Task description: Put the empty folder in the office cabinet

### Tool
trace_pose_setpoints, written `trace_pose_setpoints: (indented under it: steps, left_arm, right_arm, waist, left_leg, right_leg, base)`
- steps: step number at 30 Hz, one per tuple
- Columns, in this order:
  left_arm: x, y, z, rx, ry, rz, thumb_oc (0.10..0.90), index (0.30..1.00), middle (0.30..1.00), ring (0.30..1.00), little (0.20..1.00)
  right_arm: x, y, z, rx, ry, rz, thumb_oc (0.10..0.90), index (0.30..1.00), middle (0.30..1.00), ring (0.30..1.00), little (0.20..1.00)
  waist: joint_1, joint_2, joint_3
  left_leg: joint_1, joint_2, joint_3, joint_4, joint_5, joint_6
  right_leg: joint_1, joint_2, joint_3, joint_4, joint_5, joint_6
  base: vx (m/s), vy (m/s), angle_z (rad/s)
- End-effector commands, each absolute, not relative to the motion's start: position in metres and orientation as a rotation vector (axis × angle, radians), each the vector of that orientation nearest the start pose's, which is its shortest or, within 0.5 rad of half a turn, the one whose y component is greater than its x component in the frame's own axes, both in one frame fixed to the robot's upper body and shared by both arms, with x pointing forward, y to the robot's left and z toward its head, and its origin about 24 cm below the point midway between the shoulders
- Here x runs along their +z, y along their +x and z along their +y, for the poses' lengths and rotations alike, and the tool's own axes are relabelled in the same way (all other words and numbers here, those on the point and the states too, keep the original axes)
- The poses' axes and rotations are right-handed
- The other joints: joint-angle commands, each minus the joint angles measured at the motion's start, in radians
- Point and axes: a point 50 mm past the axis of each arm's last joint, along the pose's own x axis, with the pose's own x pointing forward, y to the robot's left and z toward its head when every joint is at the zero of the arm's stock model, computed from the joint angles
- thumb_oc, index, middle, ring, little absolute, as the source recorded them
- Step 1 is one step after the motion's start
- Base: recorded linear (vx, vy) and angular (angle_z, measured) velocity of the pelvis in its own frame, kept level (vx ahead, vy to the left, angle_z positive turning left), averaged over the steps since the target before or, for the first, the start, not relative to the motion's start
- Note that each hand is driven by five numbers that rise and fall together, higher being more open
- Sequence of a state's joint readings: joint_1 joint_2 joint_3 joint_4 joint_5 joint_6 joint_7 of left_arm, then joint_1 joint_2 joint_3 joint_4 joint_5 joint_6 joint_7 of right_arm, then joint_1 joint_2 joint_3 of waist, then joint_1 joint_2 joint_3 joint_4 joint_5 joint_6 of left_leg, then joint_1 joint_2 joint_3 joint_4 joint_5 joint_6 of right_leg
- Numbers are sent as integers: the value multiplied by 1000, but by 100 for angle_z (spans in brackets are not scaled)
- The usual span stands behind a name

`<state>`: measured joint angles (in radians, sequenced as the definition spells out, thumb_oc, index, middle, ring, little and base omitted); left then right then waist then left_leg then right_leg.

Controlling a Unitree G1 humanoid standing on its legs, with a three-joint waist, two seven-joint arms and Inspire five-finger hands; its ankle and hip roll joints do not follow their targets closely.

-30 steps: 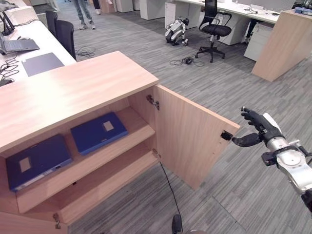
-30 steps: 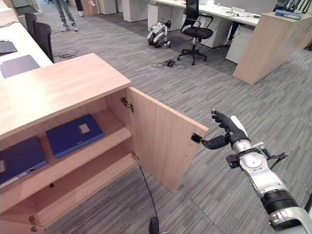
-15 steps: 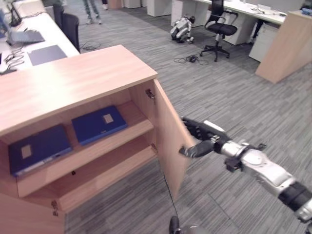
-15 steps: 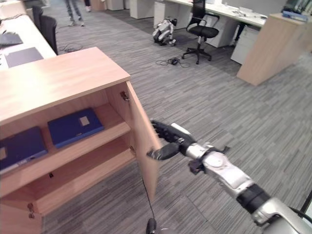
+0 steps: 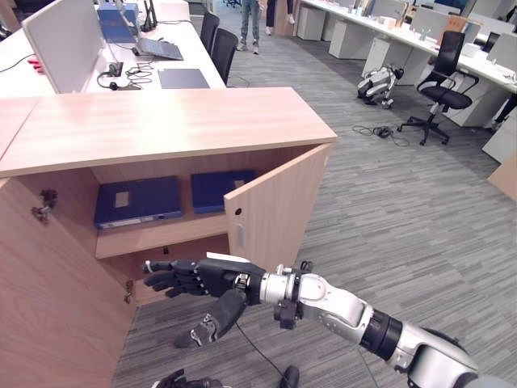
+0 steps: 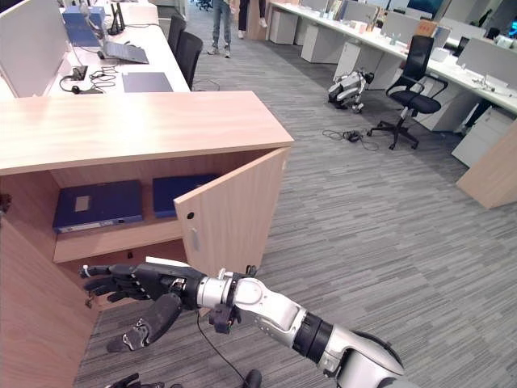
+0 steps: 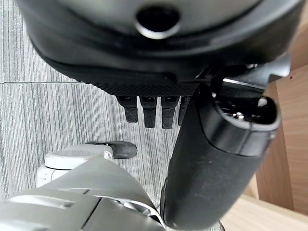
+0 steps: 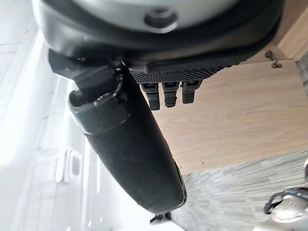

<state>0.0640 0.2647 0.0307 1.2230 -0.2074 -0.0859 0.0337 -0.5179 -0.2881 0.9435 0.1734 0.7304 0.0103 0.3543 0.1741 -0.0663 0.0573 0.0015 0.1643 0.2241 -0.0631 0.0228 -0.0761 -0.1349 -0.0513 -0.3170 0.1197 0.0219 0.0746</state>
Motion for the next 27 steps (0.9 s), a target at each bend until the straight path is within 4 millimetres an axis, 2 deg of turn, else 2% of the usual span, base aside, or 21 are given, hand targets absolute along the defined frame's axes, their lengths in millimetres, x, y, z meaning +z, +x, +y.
trace_pose_setpoints:
  steps: [1,2,4,5,6,7,8,10,11,13,14,15,18,19,20,22,23,24,26,27]
  left_arm:
    - [-153,54,282,373,162,1208,800,900,900,900,900]
    - [-153,53,281,381,153,1206,800,900,900,900,900]
    - [-154,54,280,405,125,1195,800,900,900,900,900]
    - [-154,53,280,406,125,1195,800,900,900,900,900]
    - [-155,47,279,429,97,1206,800,900,900,900,900]
    - [-154,49,280,448,81,1200,800,900,900,900,900]
    - [-153,55,283,458,78,1180,800,900,900,900,900]
    - [-155,55,276,464,52,1185,800,900,900,900,900]
    - [-158,58,267,455,33,1190,800,900,900,900,900]
    - [-159,61,262,467,0,1183,800,900,900,900,900]
    - [-161,60,256,476,-35,1183,800,900,900,900,900]
    - [-163,63,249,499,-86,1165,800,900,900,900,900]
    - [-162,68,247,515,-107,1149,800,900,900,900,900]
    - [-162,68,247,515,-107,1149,800,900,900,900,900]
    - [-160,79,248,511,-105,1124,800,900,900,900,900]
    - [-159,82,248,504,-97,1118,800,900,900,900,900]
    - [-159,85,246,489,-93,1110,800,900,900,900,900]
    - [-159,85,246,489,-93,1110,800,900,900,900,900]
    - [-158,93,244,472,-93,1092,800,900,900,900,900]
    - [-158,93,244,472,-93,1092,800,900,900,900,900]
  right_arm:
    - [106,253,23,1264,305,-47,800,900,900,900,900]
    - [103,252,22,1249,315,-37,800,900,900,900,900]
    - [92,253,10,1198,301,-20,800,900,900,900,900]
    - [92,253,10,1198,301,-20,800,900,900,900,900]
    - [78,258,-9,1101,253,-1,800,900,900,900,900]
    - [65,260,-24,1034,155,20,800,900,900,900,900]
    - [23,259,-60,867,98,163,800,900,900,900,900]
    - [3,251,-77,785,90,238,800,900,900,900,900]
    - [-18,240,-94,689,102,320,800,900,900,900,900]
    - [-33,227,-108,624,122,385,800,900,900,900,900]
    - [-51,214,-124,551,119,465,800,900,900,900,900]
    - [-79,193,-144,441,100,597,800,900,900,900,900]
    - [-105,172,-156,345,84,729,800,900,900,900,900]
    - [-105,172,-156,345,84,729,800,900,900,900,900]
    - [-128,150,-163,282,52,871,800,900,900,900,900]
    - [-132,144,-162,280,53,902,800,900,900,900,900]
    - [-141,126,-161,280,55,970,800,900,900,900,900]
    - [-141,126,-161,280,55,970,800,900,900,900,900]
    - [-151,110,-160,275,55,1048,800,900,900,900,900]
    - [-151,110,-160,275,55,1048,800,900,900,900,900]
  waist:
    - [40,-43,13]
    - [52,-39,19]
    - [83,-32,26]
    - [83,-32,26]
    - [97,-22,22]
    - [94,-12,25]
    - [50,5,40]
    - [14,5,47]
    - [-16,-1,59]
    - [-33,-6,60]
    - [-42,-12,49]
    - [-51,-16,41]
    - [-50,-17,34]
    - [-50,-17,34]
    - [-45,-16,30]
    - [-45,-17,28]
    - [-39,-19,25]
    - [-41,-19,25]
    - [-36,-20,25]
    - [-37,-20,25]
  left_leg:
    - [61,-105,-47,-10,-51,43]
    - [57,-116,-64,-10,-51,49]
    - [22,-164,-138,-7,-47,71]
    - [21,-164,-139,-6,-47,71]
    - [17,-191,-187,-6,-48,85]
    - [11,-205,-227,-5,-42,98]
    - [11,-215,-301,-22,-26,109]
    - [-1,-226,-361,-24,-13,111]
    - [-13,-241,-418,-24,-4,105]
    - [-26,-248,-454,-24,3,92]
    - [-34,-248,-481,-24,4,81]
    - [-37,-244,-508,-24,6,69]
    - [-35,-242,-530,-24,10,59]
    - [-35,-242,-530,-24,10,59]
    - [-37,-242,-558,-24,15,49]
    - [-38,-242,-568,-24,16,46]
    - [-41,-242,-585,-24,21,38]
    - [-41,-242,-587,-24,21,38]
    - [-44,-243,-605,-24,26,31]
    - [-44,-244,-605,-24,26,31]
  right_leg:
    - [105,-98,5,-188,65,61]
    - [108,-110,-8,-186,69,67]
    - [111,-168,-67,-180,89,90]
    - [111,-169,-68,-180,89,90]
    - [129,-207,-105,-158,86,100]
    - [123,-224,-95,-106,71,101]
    - [83,-152,100,-55,22,86]
    - [48,-80,228,-51,-13,78]
    - [44,-45,293,-64,-22,74]
    - [58,-41,284,-84,-22,62]
    - [76,-43,257,-108,-22,60]
    - [97,-35,235,-133,-29,53]
    - [117,-32,203,-146,-35,47]
    - [117,-32,203,-146,-35,47]
    - [131,-29,171,-150,-45,39]
    - [136,-29,156,-154,-48,37]
    - [147,-29,127,-162,-52,33]
    - [148,-29,125,-163,-52,33]
    - [156,-27,102,-170,-55,29]
    - [156,-27,102,-170,-55,29]
  base:
    - [-49,114,61]
    - [-80,169,58]
    - [-91,264,59]
    - [-1,304,131]
    - [46,286,166]
    - [90,396,128]
    - [93,223,119]
    - [75,54,226]
    - [55,-54,211]
    - [59,-127,144]
    - [127,-262,122]
    - [143,-264,107]
    - [73,-134,64]
    - [48,-153,-2]
    - [32,-114,14]
    - [40,-118,61]
    - [36,-95,81]
    - [29,-105,72]
    - [13,-55,53]
    - [-2,-73,28]
